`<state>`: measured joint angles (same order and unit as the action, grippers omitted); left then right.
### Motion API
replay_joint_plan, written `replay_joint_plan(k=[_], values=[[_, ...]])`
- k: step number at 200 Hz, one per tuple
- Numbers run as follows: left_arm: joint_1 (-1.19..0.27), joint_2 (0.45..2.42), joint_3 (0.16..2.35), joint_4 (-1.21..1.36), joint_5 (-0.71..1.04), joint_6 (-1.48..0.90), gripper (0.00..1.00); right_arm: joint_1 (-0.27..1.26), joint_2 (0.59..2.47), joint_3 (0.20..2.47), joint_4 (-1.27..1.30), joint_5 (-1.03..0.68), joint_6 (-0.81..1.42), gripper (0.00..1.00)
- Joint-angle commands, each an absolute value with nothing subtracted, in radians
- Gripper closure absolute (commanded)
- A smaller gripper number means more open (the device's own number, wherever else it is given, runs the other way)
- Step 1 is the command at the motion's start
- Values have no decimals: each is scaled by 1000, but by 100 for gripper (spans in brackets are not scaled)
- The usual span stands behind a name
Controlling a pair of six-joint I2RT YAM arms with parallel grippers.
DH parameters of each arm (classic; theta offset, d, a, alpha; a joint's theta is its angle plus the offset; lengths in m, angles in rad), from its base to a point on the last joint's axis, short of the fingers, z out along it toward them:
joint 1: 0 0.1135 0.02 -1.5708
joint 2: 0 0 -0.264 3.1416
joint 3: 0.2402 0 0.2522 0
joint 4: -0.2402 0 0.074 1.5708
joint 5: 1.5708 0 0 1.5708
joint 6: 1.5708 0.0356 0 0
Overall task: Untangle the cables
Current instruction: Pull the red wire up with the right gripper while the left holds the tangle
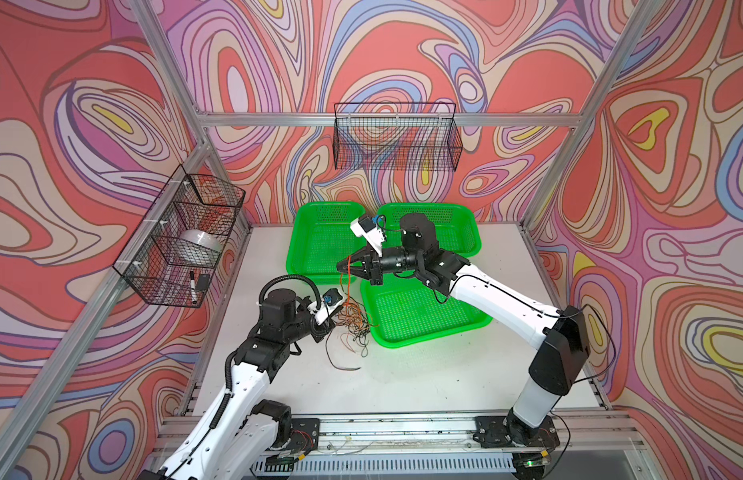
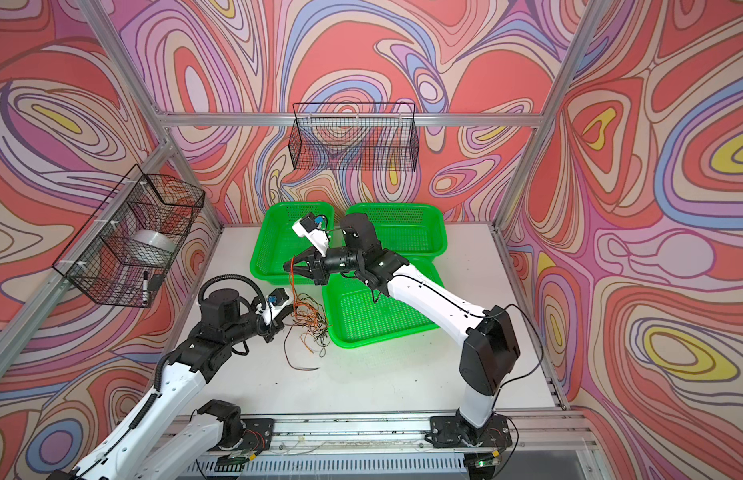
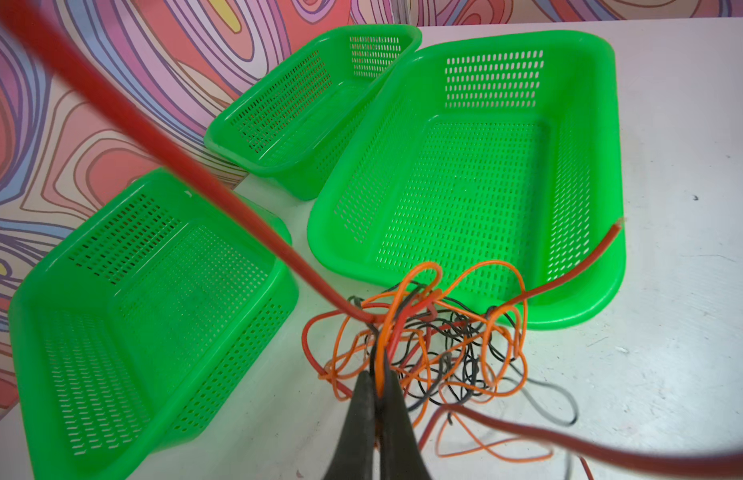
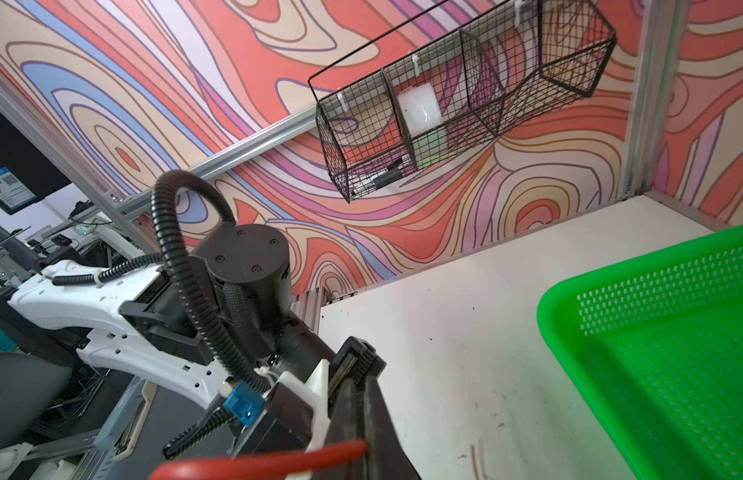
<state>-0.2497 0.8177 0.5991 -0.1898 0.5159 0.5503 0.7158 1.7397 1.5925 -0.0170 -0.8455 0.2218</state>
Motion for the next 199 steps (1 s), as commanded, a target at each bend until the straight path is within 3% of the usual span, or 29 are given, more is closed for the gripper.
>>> replay_joint_plan(k=[1,199], values=[[-255,789,590,-181,517,586,100,656,1665,1557,128,-827,328,100],[-212,963,635,-320,120,512,100,258,1312,1545,0,-441,341,100]])
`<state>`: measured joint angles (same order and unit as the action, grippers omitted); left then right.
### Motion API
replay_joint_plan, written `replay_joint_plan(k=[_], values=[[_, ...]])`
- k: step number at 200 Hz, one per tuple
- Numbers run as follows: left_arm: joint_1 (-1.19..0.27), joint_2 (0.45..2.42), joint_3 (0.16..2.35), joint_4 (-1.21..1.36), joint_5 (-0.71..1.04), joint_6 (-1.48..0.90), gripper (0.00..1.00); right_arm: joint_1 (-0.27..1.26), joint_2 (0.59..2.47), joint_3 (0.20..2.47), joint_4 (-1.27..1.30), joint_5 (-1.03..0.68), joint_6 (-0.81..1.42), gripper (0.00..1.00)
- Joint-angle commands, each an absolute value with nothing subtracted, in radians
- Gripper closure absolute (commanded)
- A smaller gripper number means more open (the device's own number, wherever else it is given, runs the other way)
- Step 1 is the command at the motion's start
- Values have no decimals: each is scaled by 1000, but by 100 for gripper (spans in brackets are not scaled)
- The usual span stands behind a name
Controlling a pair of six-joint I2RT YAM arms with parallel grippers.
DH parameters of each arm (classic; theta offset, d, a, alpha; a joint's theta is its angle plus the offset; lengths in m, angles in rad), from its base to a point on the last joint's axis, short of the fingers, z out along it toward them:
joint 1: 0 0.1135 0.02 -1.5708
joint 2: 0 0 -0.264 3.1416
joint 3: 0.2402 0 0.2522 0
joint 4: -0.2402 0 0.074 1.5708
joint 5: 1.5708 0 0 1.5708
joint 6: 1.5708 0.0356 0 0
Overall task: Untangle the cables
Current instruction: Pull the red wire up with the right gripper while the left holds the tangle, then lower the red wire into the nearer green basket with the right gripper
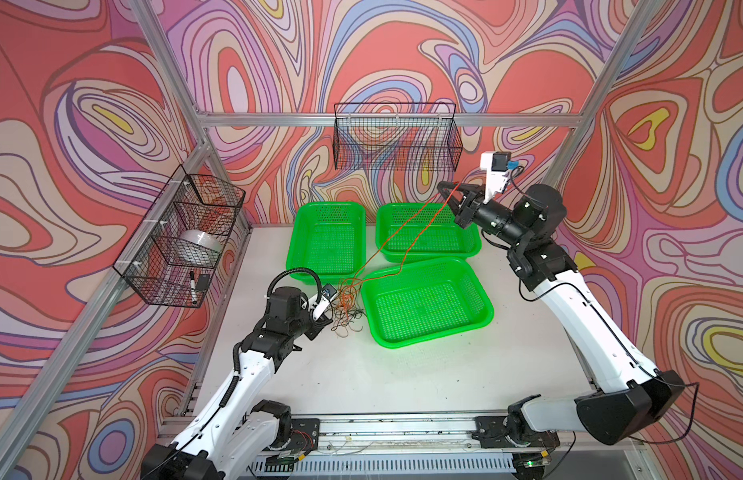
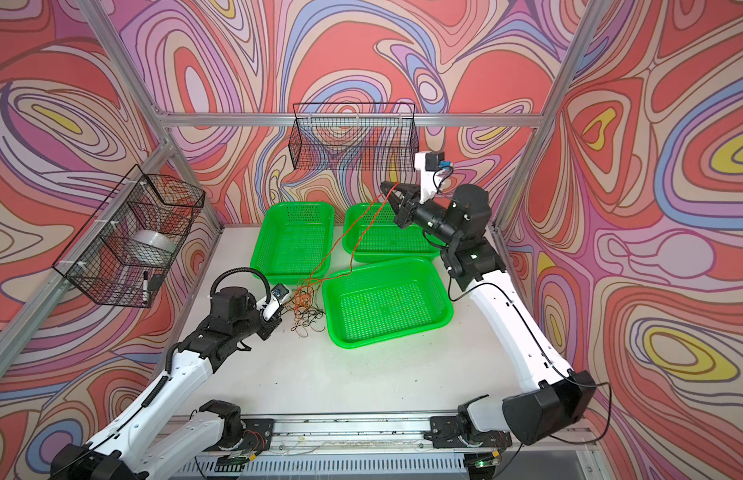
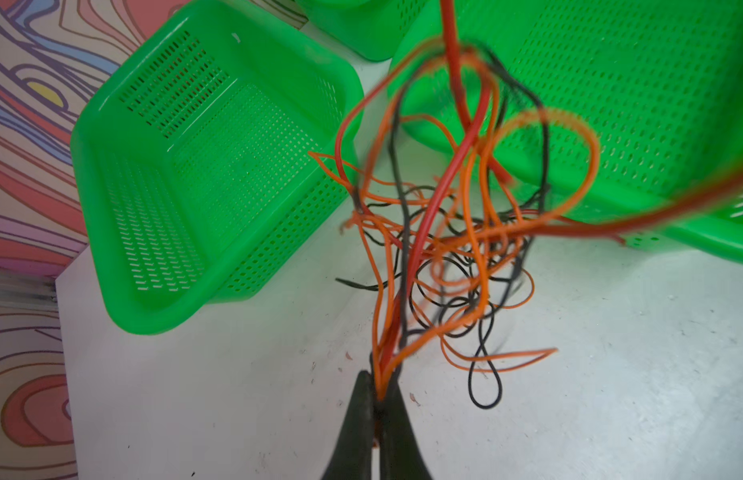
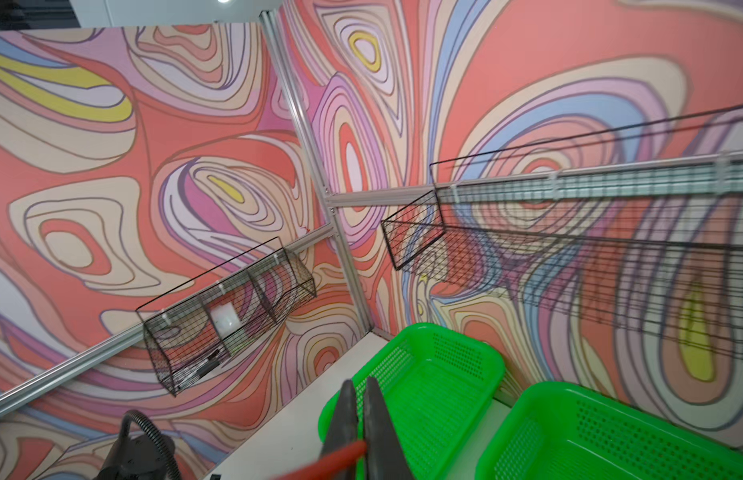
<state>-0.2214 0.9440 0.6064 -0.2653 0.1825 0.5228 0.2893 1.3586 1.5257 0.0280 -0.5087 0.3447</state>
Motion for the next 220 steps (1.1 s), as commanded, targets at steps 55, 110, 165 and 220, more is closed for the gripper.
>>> replay_joint_plan(k=[55,110,165,220], values=[[-190,996,659,-362,38,484,100,219,1311,1593,-53,-524,311,100],[-189,925,665,-365,119,437,91,218,1358,1625,-130,-576,257,100],[-192,892,678,-383,162,399,89,218,1393,1600,-172,-577,227,100],[-192,873,672,-397,167,384,85,218,1418,1415,-160,-584,181,100]])
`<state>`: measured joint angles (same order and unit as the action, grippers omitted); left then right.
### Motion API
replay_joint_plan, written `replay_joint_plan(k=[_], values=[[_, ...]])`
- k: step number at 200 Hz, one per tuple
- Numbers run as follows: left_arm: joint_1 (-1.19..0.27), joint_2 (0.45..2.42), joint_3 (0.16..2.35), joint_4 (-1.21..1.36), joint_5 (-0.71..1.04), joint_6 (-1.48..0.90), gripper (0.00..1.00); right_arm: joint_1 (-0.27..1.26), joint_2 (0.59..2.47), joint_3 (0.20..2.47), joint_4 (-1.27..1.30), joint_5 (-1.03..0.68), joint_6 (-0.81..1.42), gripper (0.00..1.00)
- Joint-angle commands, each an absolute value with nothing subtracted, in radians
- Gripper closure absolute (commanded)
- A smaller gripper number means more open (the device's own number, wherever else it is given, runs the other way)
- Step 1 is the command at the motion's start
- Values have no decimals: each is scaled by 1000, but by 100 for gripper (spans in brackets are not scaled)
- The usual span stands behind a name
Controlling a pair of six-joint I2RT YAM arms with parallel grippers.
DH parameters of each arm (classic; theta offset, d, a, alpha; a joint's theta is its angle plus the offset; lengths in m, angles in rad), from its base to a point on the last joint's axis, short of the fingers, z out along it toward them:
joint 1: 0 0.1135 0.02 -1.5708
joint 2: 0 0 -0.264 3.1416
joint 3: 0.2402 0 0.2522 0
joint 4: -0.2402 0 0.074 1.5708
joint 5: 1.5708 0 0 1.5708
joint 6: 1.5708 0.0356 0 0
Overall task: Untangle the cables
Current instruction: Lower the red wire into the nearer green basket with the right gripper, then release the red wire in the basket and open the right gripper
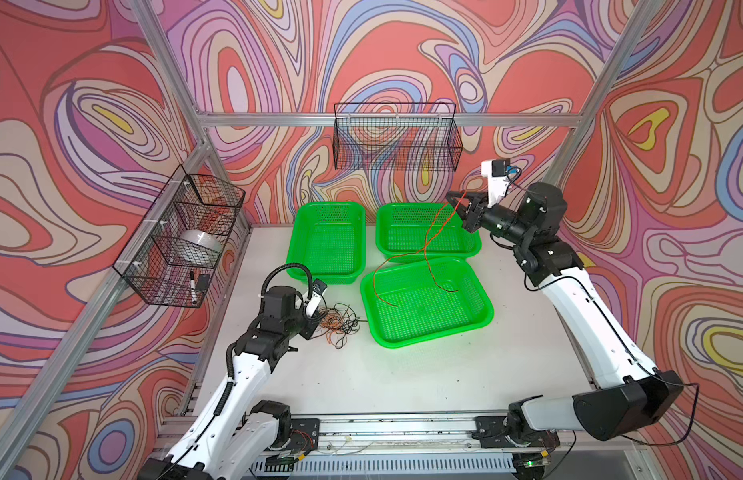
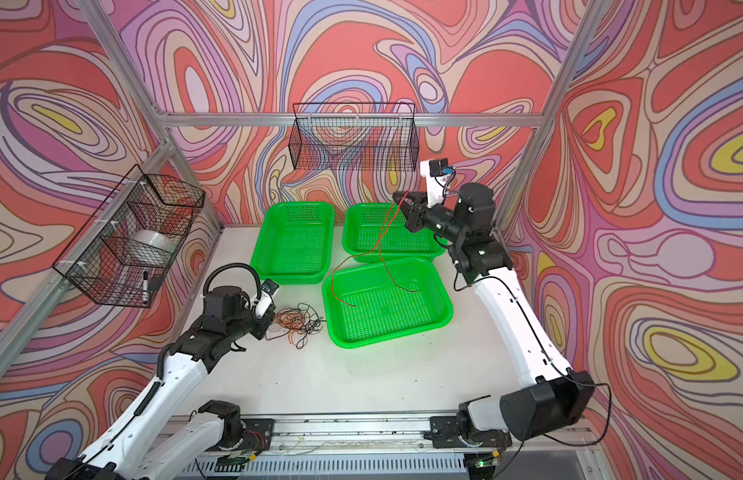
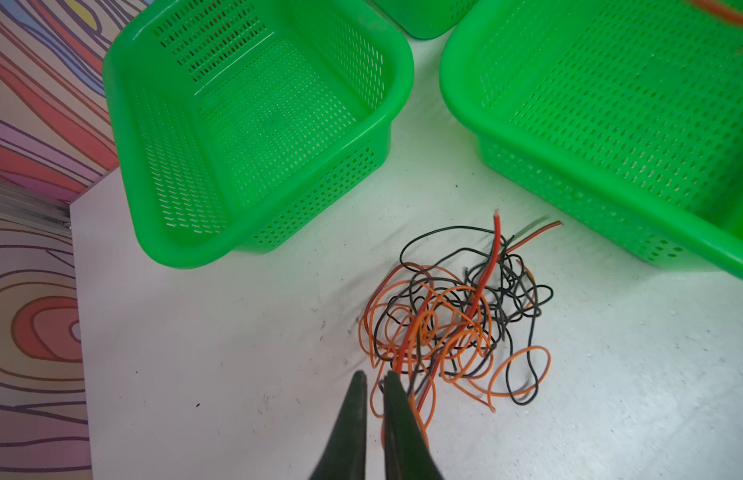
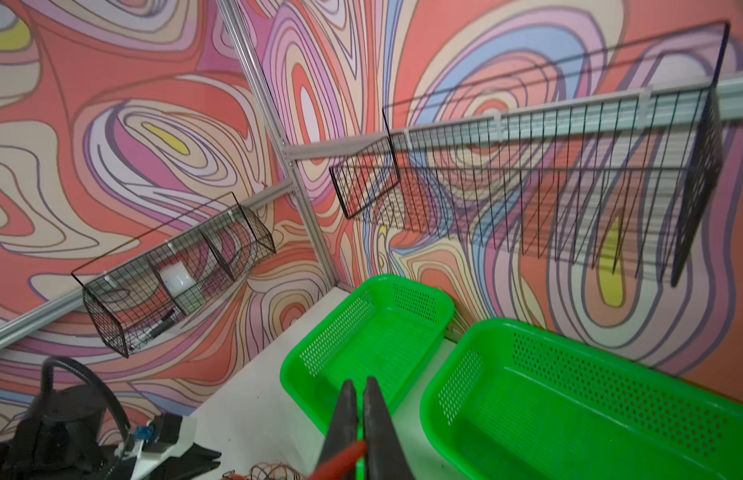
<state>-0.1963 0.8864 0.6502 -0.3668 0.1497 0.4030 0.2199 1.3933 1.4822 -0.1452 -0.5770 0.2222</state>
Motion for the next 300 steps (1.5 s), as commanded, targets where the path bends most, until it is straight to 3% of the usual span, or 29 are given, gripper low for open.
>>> replay_joint_plan(k=[1,49,82,99,109,119,146,209,254,300], values=[[-192,873,673,-396,168,383,85,218,1418,1412,-160,-582,180,100],[-192,883,692,-405,171,339,68,219,1426,1243,-151,-518,169,100],[-192,913,719,-440,192,291,56,232,1471,1171,-202,-368,146,100],[-192,939,734,-465,227,267,54,248,1498,1152,-245,-299,141,95],[-192,954,742,-470,249,253,53,262,1515,1138,-255,-273,148,92],[-192,968,745,-468,276,236,53,282,1532,1132,-271,-236,151,83],[-210,1000,749,-454,315,205,53,332,1593,1166,-364,-97,160,73],[-372,1052,717,-387,283,199,52,348,1591,1204,-469,-20,197,50],[-395,1107,698,-284,266,208,51,359,1629,1297,-639,70,193,44],[-414,1194,712,-214,267,213,51,375,1562,1288,-617,37,186,44]])
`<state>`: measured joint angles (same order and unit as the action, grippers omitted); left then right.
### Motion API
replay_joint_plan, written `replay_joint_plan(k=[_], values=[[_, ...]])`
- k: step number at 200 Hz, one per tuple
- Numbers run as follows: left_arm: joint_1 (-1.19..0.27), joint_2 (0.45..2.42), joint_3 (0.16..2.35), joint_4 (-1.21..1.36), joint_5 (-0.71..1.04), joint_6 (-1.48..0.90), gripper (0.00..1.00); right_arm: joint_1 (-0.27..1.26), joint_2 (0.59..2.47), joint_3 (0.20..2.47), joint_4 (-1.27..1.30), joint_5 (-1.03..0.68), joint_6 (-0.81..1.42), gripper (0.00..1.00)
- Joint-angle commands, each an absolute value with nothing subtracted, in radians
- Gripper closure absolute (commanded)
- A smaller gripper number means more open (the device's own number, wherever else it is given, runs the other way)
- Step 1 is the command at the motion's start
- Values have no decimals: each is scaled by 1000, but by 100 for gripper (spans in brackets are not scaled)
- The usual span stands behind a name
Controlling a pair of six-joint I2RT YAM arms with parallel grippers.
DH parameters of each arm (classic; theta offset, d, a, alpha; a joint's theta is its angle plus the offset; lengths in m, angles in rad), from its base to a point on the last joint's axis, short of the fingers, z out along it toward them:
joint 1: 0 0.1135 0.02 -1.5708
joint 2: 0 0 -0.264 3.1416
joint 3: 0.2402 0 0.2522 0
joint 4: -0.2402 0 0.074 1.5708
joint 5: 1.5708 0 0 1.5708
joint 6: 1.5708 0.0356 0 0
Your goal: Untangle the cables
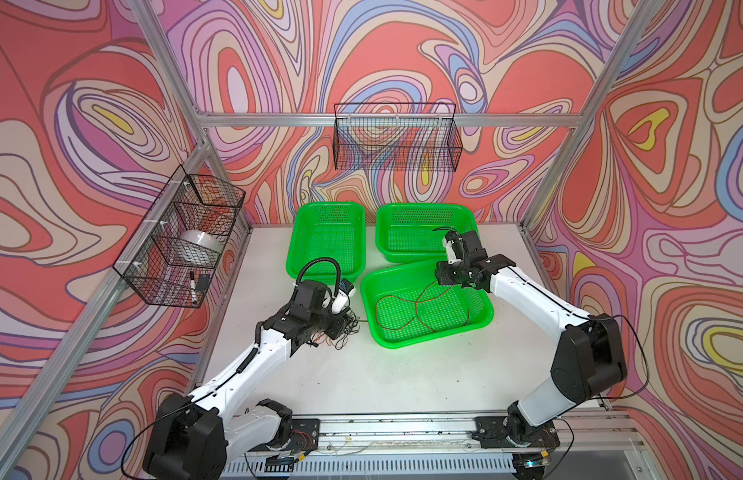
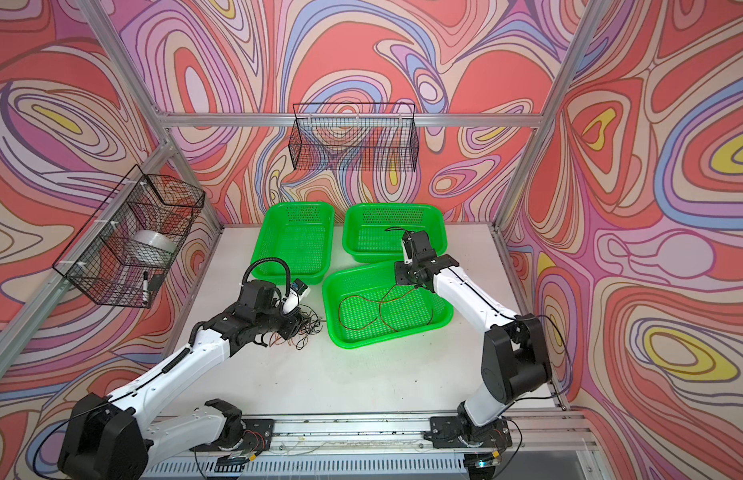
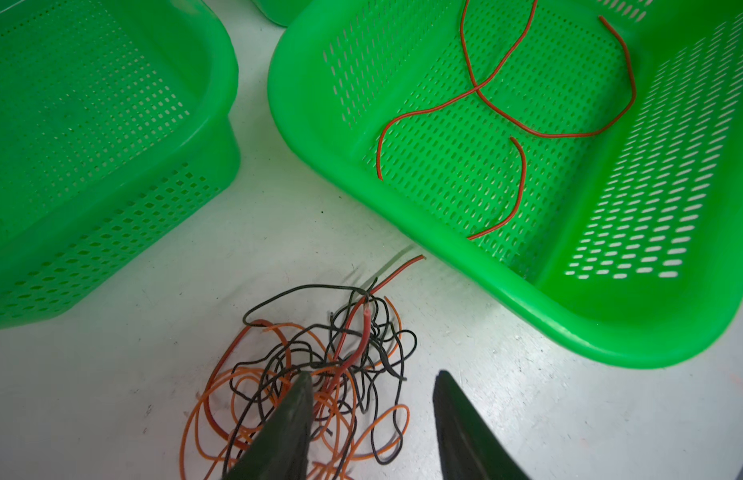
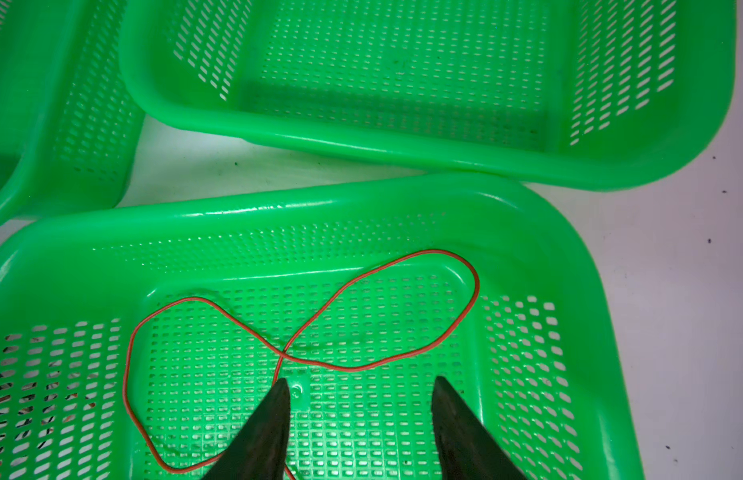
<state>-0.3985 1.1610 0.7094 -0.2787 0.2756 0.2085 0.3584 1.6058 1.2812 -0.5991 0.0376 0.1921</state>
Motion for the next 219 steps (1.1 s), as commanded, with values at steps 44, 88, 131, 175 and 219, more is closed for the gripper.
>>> replay_joint_plan(k=[44,88,131,175,219], values=[[-420,1264,726,-176,238,214,54,405,1568,1279,-602,10,178,44],[-437,1291,751,-152,223,211,97,433,1559,1266,-554,-43,151,48],[-445,1172,789,-231,240,210,100,461,1516,1213,-447,-155,85,50],[-445,1000,842,-330,220,184,100,521,1491,1150,-259,-334,49,51],[-445,920,949,-382,208,154,100,632,1512,1127,-21,-499,44,50]])
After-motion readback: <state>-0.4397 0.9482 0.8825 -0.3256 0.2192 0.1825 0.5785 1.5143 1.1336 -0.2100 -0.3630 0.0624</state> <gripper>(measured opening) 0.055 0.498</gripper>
